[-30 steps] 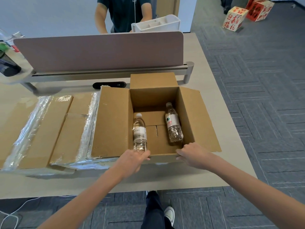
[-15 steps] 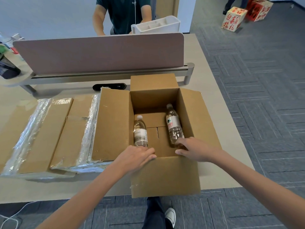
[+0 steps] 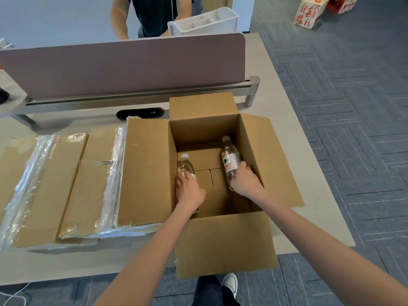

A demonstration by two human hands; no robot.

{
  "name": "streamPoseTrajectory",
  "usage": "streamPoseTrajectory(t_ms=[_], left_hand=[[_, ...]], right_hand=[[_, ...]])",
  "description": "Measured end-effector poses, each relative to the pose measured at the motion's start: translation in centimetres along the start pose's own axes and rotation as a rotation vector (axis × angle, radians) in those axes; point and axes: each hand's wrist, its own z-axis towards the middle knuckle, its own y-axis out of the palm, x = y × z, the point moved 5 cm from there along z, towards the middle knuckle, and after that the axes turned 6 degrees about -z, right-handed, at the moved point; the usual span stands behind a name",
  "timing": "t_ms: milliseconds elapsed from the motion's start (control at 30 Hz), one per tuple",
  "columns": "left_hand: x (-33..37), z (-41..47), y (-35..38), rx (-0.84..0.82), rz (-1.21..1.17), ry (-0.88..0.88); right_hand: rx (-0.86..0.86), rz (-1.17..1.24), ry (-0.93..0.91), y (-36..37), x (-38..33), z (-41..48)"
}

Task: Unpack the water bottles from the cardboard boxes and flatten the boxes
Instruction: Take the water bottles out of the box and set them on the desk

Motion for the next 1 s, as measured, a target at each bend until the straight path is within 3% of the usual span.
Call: streamPoseTrajectory(t_ms=[100,333,433,600,733,1000], left_hand=[[-0.5,0.9,0.9,0.047,-0.074,-0.045],[0.1,1.7,1.0,0.172,0.021,-0.005],[-0.2,2.3,1.1,0.119,0.02,0.007],[-0.7,3.7,1.9,-0.107,-0.182,-0.078],[-0.5,4.4,1.4,-0.108,-0.198,-0.131],[-0.1,5.6,1.5,-0.088,-0.252,-0.153]], right_hand=[[0.075,0.012,0.065,0.6,-0.4,1.0],[0.261,-0.183,0.076,1.7,-1.4,3.3],[0.193,-0.164,0.087,2.3,-1.4,4.4],[0.008,0.202,0.185,3.8,-0.6,6.7],[0.008,0.396,0.226,3.6,-0.1,7.9],[0.06,0.296,0.126,3.5,-0.4,8.3]])
